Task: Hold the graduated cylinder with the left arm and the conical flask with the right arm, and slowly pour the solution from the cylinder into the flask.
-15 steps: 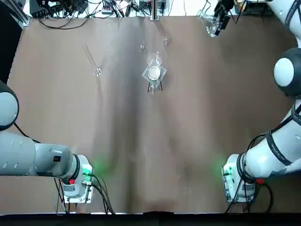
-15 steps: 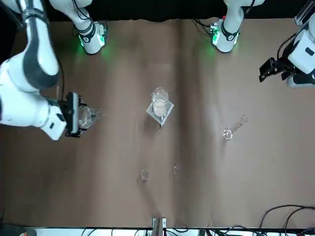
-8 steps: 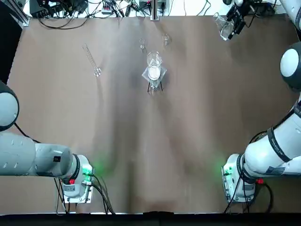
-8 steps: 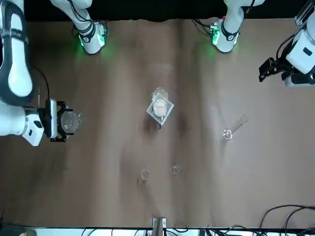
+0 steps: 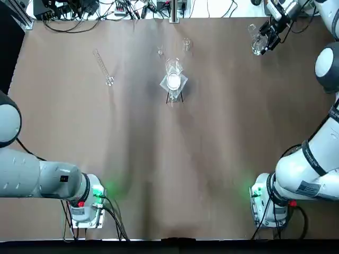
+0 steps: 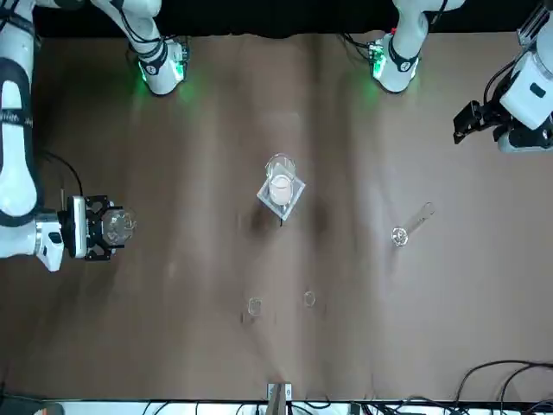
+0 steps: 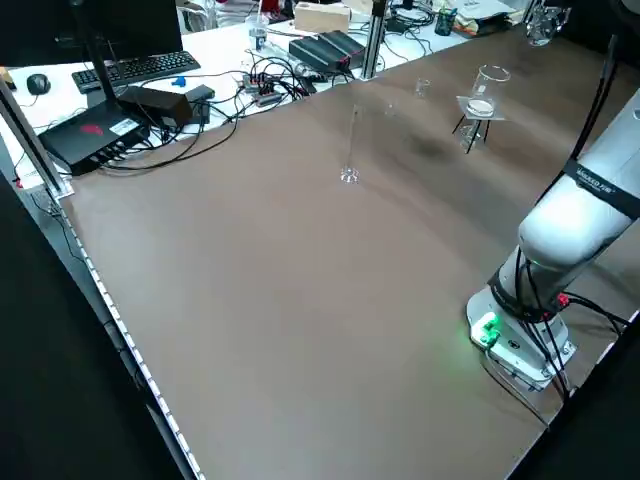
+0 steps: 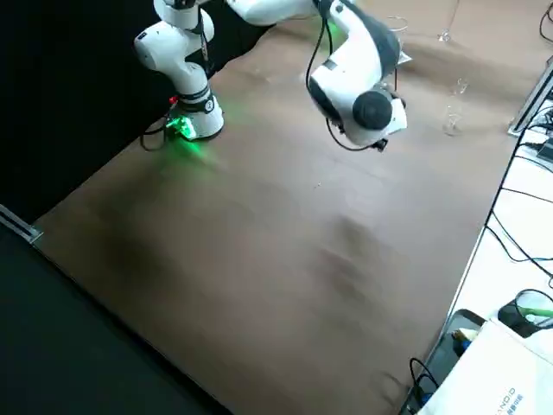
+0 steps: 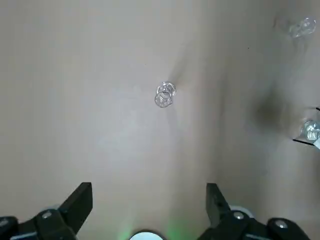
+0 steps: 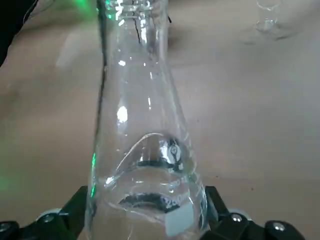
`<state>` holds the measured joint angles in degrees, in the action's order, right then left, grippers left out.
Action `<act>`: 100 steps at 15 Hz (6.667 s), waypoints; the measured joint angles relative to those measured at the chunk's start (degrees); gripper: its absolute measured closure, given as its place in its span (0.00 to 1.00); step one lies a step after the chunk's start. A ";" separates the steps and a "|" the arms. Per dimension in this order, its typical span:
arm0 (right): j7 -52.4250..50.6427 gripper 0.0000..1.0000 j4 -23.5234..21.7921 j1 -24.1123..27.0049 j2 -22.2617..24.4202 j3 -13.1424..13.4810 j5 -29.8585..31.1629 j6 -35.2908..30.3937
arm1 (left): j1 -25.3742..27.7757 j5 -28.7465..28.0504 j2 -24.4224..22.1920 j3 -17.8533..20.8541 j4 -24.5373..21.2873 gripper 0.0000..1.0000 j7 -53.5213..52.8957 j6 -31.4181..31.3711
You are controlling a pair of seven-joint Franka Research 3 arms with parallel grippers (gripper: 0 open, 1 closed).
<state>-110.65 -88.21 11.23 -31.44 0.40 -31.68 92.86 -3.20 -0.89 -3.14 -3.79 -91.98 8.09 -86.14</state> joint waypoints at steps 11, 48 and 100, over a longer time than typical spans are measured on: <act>-12.24 0.04 -0.03 7.13 -11.08 0.01 -8.49 0.82 | -0.01 -0.01 -0.01 -0.10 0.05 0.00 0.00 0.00; -23.17 0.00 0.02 15.52 -22.24 -0.70 -15.99 -0.65 | -0.04 0.00 -0.33 -2.05 0.06 0.00 0.47 0.00; 105.75 0.00 7.22 -12.26 29.56 -0.23 22.30 -10.44 | 0.19 0.01 -0.37 -1.75 0.13 0.00 0.03 0.00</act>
<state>-4.90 -80.99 -1.03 -1.88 0.17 -9.38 82.42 -3.01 -0.89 -3.51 -5.54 -91.85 8.12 -86.14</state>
